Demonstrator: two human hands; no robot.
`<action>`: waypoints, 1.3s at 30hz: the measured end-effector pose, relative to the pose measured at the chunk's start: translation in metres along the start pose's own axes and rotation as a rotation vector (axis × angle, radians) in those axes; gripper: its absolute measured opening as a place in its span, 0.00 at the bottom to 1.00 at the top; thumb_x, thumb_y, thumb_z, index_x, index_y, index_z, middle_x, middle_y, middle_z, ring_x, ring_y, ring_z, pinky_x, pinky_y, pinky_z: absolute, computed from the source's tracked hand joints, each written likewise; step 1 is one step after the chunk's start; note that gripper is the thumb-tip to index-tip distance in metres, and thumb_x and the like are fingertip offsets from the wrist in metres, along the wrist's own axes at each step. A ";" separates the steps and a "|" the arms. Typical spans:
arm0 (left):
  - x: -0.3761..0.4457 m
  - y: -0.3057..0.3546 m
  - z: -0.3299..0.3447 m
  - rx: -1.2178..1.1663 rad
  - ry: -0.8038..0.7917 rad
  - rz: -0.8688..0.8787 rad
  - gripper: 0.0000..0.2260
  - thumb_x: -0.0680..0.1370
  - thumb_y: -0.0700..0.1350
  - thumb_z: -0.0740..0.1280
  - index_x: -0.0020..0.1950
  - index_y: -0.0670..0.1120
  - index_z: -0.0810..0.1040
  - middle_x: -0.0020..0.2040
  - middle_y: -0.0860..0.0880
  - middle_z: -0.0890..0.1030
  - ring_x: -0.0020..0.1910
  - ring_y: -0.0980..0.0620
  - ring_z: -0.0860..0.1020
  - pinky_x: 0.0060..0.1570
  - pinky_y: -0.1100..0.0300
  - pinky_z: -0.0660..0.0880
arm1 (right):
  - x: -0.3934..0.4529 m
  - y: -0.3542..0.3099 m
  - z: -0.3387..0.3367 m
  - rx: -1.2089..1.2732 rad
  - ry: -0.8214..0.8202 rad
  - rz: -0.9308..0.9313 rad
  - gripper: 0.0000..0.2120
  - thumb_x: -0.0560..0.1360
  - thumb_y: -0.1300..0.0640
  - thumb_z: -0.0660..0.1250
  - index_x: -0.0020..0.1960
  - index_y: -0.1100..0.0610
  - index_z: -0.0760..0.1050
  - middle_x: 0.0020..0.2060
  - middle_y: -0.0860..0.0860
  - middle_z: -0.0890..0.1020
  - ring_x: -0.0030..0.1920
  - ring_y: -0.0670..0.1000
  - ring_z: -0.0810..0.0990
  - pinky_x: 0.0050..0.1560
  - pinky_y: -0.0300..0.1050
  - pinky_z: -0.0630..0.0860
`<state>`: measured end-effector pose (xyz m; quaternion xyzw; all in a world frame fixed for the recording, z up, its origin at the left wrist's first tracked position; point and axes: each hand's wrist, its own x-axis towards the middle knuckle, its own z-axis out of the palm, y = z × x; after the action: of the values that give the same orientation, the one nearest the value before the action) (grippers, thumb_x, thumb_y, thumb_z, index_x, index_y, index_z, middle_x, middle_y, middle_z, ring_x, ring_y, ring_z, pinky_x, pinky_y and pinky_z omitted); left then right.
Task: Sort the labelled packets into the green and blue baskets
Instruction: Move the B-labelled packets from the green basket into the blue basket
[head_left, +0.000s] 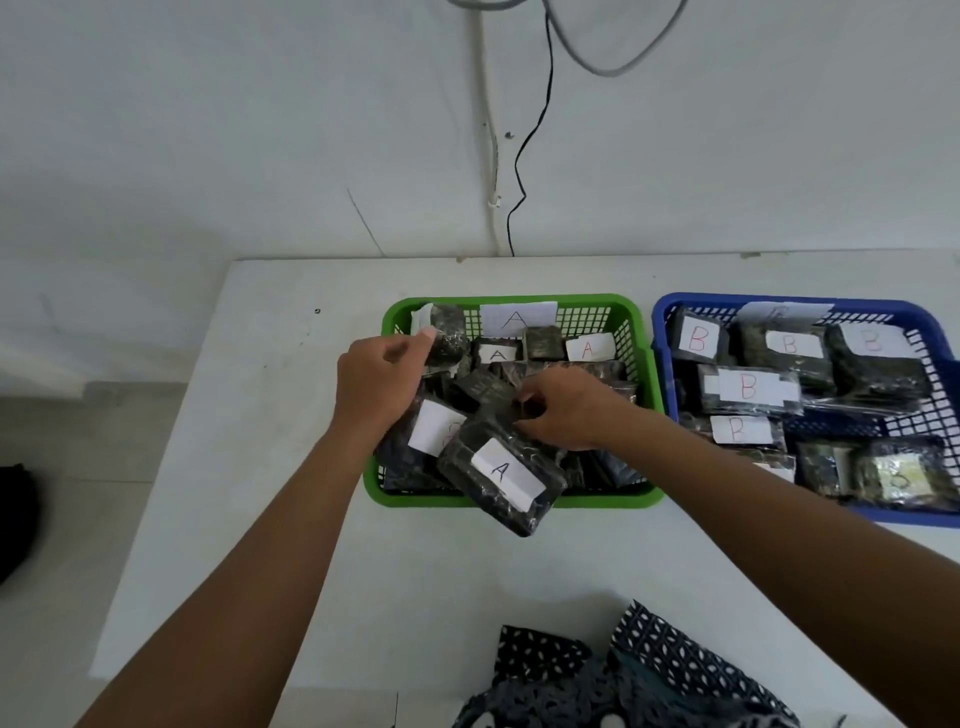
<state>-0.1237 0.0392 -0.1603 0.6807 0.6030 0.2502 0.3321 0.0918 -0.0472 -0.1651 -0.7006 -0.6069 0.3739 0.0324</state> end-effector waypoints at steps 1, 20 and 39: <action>-0.001 0.001 0.000 0.009 -0.031 -0.004 0.22 0.75 0.66 0.65 0.39 0.50 0.85 0.27 0.54 0.79 0.27 0.61 0.74 0.31 0.67 0.69 | 0.002 -0.003 0.000 -0.042 0.002 0.005 0.23 0.74 0.46 0.73 0.66 0.52 0.77 0.58 0.53 0.82 0.50 0.52 0.81 0.55 0.50 0.80; 0.020 0.055 0.038 -0.579 -0.429 -0.168 0.17 0.75 0.49 0.75 0.63 0.53 0.80 0.51 0.53 0.86 0.54 0.53 0.84 0.47 0.60 0.81 | -0.009 0.042 -0.066 1.222 -0.337 0.153 0.20 0.79 0.51 0.65 0.65 0.63 0.75 0.57 0.64 0.83 0.54 0.59 0.84 0.49 0.50 0.83; 0.000 0.061 0.086 -0.350 -0.072 -0.434 0.07 0.77 0.44 0.73 0.51 0.50 0.76 0.50 0.47 0.82 0.51 0.49 0.82 0.53 0.51 0.82 | -0.062 0.073 -0.012 0.073 0.278 0.141 0.24 0.70 0.38 0.75 0.59 0.47 0.73 0.47 0.46 0.82 0.45 0.49 0.82 0.48 0.49 0.82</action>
<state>-0.0194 0.0230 -0.1705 0.4765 0.6700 0.2494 0.5118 0.1598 -0.1161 -0.1628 -0.7847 -0.5320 0.2965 0.1154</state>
